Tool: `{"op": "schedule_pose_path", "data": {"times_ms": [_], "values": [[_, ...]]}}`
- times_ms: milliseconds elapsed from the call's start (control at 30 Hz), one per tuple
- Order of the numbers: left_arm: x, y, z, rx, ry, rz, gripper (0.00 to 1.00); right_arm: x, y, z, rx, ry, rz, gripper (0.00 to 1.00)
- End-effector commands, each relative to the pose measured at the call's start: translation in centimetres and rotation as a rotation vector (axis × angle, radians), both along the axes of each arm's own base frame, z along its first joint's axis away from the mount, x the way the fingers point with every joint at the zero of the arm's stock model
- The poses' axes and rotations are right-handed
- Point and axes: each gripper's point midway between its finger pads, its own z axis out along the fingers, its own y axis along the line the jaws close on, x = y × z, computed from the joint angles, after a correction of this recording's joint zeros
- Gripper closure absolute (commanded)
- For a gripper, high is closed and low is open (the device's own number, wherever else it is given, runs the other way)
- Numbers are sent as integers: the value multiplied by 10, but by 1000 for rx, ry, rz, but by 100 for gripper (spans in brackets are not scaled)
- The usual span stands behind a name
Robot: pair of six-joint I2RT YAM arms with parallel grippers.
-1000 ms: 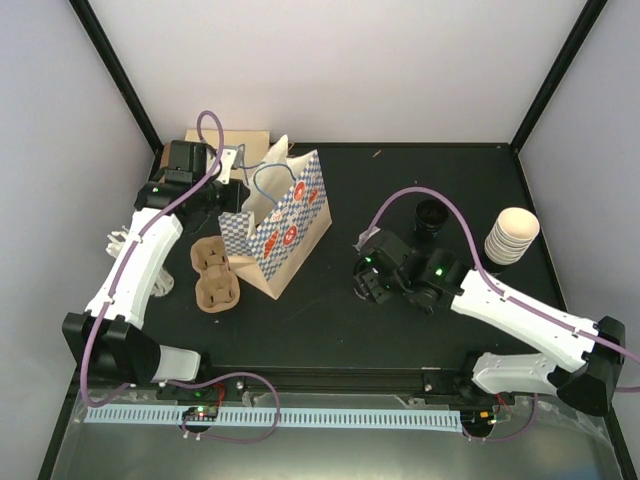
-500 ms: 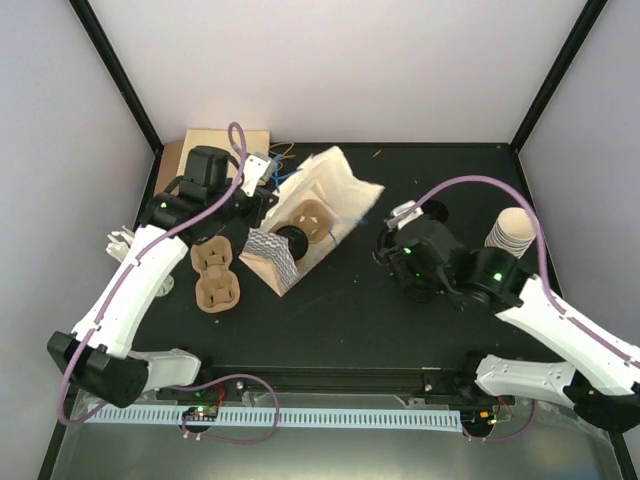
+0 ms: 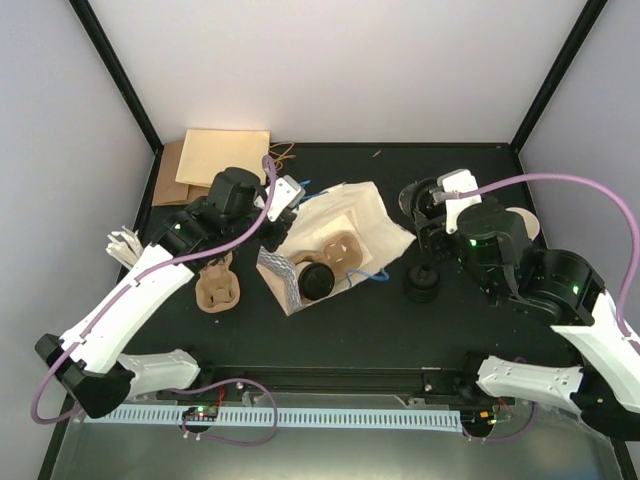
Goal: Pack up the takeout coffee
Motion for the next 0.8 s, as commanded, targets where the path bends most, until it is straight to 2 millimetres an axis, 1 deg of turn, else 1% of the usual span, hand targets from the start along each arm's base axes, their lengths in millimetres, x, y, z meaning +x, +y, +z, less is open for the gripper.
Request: {"op": "schedule_pose_path", "data": {"times_ms": [0,100,200,300,400,500,600,767], "values": [[0,1,33,-6,-140,7,98,-3,15,28,31,-61,107,30],[-3,0,47,-15,-184,3,99,-13,45,34,67,-44,275,31],[-7,-1,62,-24,-239,-15,98,-24,73,28,75,-13,428,31],[-12,-2,72,-32,-294,-40,98,-30,97,3,65,45,524,32],[-15,-3,72,-36,-345,-51,98,-31,115,-25,63,114,576,32],[-16,-3,69,-42,-396,-52,98,-31,125,-59,40,191,585,33],[-19,-6,63,-46,-434,-67,98,-35,129,-92,28,268,585,35],[-24,-10,51,-45,-431,-83,99,-52,124,-129,11,331,586,35]]}}
